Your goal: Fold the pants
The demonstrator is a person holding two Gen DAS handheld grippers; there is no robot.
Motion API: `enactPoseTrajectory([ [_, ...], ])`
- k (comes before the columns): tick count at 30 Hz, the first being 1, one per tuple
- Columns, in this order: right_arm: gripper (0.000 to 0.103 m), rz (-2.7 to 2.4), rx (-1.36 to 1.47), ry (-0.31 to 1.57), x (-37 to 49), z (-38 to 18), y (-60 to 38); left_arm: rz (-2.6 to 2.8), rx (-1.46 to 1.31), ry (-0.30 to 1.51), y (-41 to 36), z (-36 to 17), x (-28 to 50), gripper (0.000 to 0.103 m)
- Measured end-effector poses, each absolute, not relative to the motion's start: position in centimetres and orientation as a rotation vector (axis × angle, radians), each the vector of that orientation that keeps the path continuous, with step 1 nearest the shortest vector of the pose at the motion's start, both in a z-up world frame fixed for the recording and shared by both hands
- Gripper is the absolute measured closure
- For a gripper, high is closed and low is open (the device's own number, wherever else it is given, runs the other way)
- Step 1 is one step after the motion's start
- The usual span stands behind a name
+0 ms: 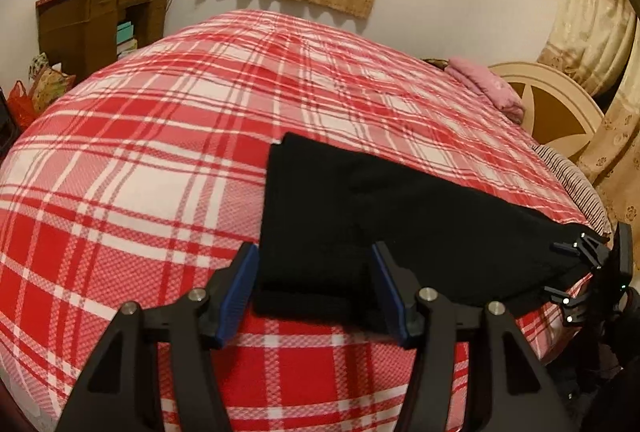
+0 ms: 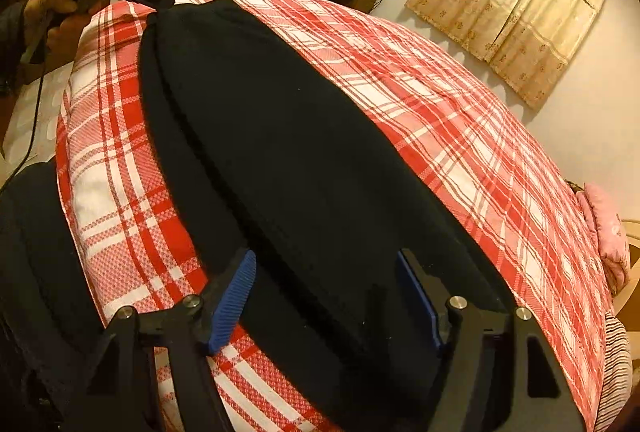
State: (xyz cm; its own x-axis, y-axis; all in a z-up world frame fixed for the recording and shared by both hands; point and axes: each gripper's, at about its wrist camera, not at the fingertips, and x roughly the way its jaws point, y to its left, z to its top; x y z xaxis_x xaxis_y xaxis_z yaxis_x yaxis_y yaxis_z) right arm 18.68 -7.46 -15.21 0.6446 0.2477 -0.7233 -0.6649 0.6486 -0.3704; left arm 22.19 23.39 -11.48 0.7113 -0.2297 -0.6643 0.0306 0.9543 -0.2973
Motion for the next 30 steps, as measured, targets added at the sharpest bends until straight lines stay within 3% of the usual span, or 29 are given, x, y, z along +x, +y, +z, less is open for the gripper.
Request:
enactPoseTrajectory([
  [2, 0.038, 0.557, -0.679, 0.690, 19.0, -15.5, -7.2, -0.137, -0.264, 0.766, 23.1, -11.5, 22.4, 0.047],
  [5, 0.048, 0.555, -0.681, 0.703, 19.4, -15.7, -6.8, -0.097, -0.226, 0.770, 22.7, -11.6, 22.9, 0.062],
  [7, 0.057, 0.559, -0.678, 0.712, 19.6, -15.9, -6.6, -0.070, -0.202, 0.772, 22.9, -11.6, 23.0, 0.081],
  [10, 0.078, 0.558, -0.660, 0.726, 20.0, -15.8, -6.4, -0.074, -0.192, 0.771, 23.3, -11.4, 22.8, 0.090],
  [11, 0.083, 0.559, -0.649, 0.730, 20.1, -15.7, -6.4, -0.079, -0.191, 0.772, 23.4, -11.4, 22.7, 0.091],
  [15, 0.088, 0.554, -0.648, 0.732, 20.2, -15.5, -6.1, -0.092, -0.205, 0.774, 23.3, -11.1, 22.5, 0.092],
  [30, 0.088, 0.545, -0.674, 0.732, 20.0, -16.1, -5.6, -0.091, -0.294, 0.795, 23.6, -12.0, 22.9, 0.084],
])
